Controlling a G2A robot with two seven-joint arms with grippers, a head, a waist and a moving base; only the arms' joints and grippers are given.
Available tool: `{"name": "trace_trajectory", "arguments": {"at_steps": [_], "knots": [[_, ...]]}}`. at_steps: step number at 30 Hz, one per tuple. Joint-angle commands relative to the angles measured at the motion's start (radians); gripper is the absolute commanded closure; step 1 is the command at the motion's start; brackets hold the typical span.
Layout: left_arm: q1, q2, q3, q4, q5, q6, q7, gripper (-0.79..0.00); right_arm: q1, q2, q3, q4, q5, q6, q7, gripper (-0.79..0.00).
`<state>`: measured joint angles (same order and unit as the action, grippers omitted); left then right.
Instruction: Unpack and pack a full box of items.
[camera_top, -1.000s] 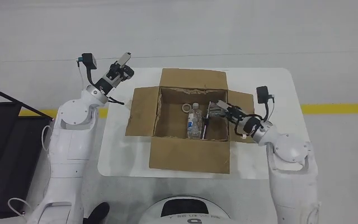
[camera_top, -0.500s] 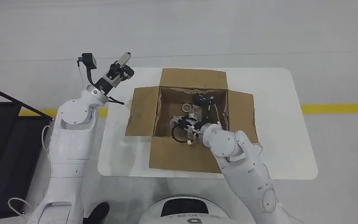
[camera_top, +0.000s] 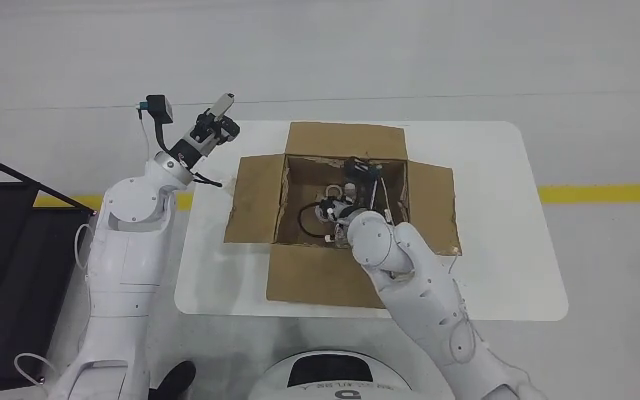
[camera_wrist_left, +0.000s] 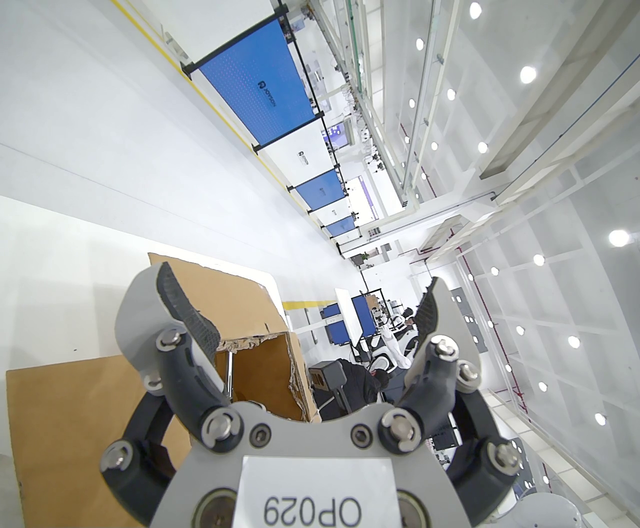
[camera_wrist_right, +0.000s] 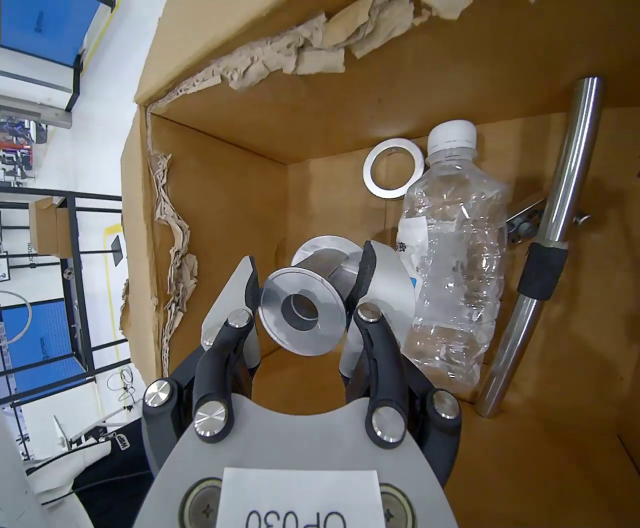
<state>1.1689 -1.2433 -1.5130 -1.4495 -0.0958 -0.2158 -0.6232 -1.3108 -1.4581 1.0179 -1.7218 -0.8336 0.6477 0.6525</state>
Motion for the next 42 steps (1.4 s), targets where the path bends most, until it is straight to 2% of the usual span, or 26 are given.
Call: {"name": "trace_trajectory", "arguments": {"at_steps": [1, 3, 5, 10, 13, 17, 21, 24, 38, 42], "knots": [[0.000, 0.000, 0.000, 0.000, -0.001, 0.000, 0.000, -0.785, -0.006, -0.001, -0.004, -0.020, -0.010, 0.014, -0.013, -0.656], [0.000, 0.000, 0.000, 0.000, -0.001, 0.000, 0.000, -0.785, -0.019, 0.000, 0.000, -0.049, -0.015, 0.019, -0.027, -0.742], [0.000, 0.000, 0.000, 0.000, -0.001, 0.000, 0.000, -0.785, -0.040, 0.003, 0.005, -0.086, -0.027, 0.017, -0.049, -0.785], [0.000, 0.000, 0.000, 0.000, -0.001, 0.000, 0.000, -0.785, -0.168, 0.024, 0.082, -0.303, -0.013, -0.076, -0.067, -0.785], [0.000, 0.000, 0.000, 0.000, -0.001, 0.000, 0.000, -0.785, -0.273, 0.042, 0.192, -0.449, 0.044, -0.181, -0.053, -0.785], [0.000, 0.000, 0.000, 0.000, -0.001, 0.000, 0.000, -0.785, -0.379, 0.059, 0.385, -0.532, 0.175, -0.294, -0.050, -0.785], [0.000, 0.000, 0.000, 0.000, -0.001, 0.000, 0.000, -0.785, -0.456, 0.065, 0.594, -0.522, 0.435, -0.413, -0.064, -0.785], [0.000, 0.000, 0.000, 0.000, -0.001, 0.000, 0.000, -0.785, -0.497, 0.071, 0.710, -0.483, 0.607, -0.507, -0.012, -0.785], [0.000, 0.000, 0.000, 0.000, -0.001, 0.000, 0.000, -0.785, -0.487, 0.073, 0.717, -0.469, 0.594, -0.511, -0.010, -0.785], [0.000, 0.000, 0.000, 0.000, -0.001, 0.000, 0.000, -0.785, -0.436, 0.082, 0.889, -0.381, 0.809, -0.468, 0.029, -0.785]]}}
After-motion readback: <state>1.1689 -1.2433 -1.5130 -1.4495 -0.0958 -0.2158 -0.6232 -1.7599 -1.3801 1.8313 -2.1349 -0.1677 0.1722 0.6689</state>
